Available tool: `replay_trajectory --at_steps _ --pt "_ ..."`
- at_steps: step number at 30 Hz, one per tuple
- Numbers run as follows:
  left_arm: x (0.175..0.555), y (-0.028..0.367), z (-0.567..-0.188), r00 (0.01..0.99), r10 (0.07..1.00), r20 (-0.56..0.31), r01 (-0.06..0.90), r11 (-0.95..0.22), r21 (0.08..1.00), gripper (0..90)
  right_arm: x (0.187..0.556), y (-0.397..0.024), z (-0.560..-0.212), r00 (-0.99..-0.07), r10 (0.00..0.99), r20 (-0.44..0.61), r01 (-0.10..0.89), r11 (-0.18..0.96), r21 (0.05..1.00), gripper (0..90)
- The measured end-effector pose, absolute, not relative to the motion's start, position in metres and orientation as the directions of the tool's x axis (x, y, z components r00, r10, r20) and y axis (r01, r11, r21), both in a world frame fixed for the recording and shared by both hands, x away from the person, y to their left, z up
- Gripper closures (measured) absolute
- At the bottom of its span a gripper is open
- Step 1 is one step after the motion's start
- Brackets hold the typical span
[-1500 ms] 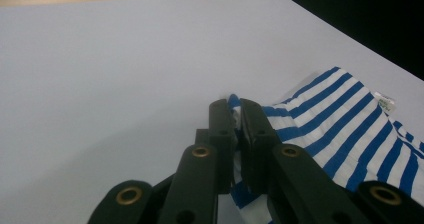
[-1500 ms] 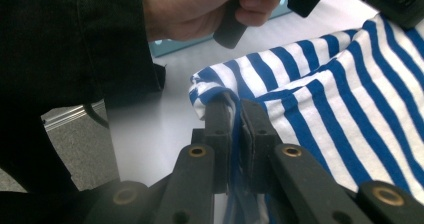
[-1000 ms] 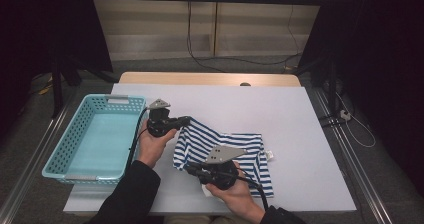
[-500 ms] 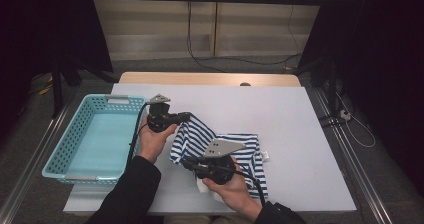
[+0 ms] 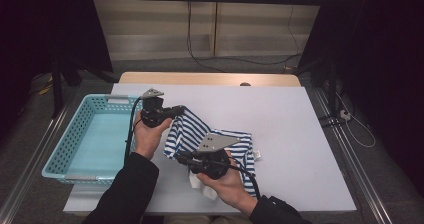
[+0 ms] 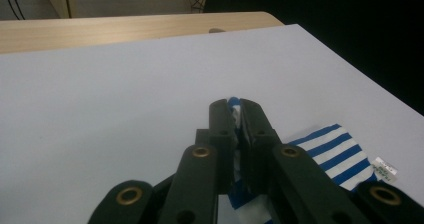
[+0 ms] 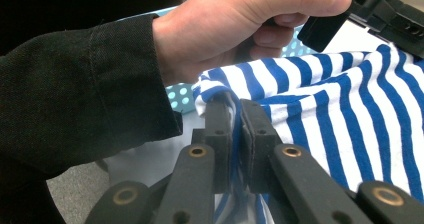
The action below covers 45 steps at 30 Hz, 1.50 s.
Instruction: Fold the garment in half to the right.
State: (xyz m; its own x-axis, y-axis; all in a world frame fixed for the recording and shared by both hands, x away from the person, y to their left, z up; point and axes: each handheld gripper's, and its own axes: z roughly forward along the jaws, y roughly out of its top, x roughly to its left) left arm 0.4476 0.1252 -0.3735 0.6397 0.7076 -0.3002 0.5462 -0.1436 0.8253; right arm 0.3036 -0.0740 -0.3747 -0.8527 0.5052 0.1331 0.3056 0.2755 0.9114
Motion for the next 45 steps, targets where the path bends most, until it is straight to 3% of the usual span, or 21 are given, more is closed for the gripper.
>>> replay_trajectory --at_steps 4,6,14,16,20,45 --pt "0.445 0.124 -0.366 0.64 0.712 -0.29 0.531 -0.137 0.836 85.8 0.304 -0.069 -0.368 -0.858 0.498 0.127 0.289 0.265 0.92 83.6" --pt "0.446 0.124 -0.366 0.65 0.723 -0.235 0.506 -0.181 0.843 85.8 0.305 -0.068 -0.366 -0.858 0.498 0.126 0.284 0.255 0.924 83.6" --pt "0.446 0.115 -0.373 0.644 0.721 -0.256 0.525 -0.173 0.833 85.8 0.302 -0.074 -0.373 -0.852 0.506 0.133 0.294 0.252 0.922 83.6" --pt "0.446 0.114 -0.374 0.669 0.709 -0.223 0.52 -0.233 0.822 85.8 0.301 -0.077 -0.375 -0.85 0.512 0.125 0.289 0.255 0.923 83.6" --pt "0.444 0.105 -0.375 0.663 0.7 -0.265 0.528 -0.187 0.828 85.8 0.297 -0.081 -0.379 -0.846 0.518 0.13 0.3 0.259 0.918 83.6" --pt "0.444 0.073 -0.393 0.711 0.658 -0.249 0.514 -0.243 0.823 85.8 0.284 -0.114 -0.396 -0.817 0.558 0.143 0.344 0.273 0.899 83.6"
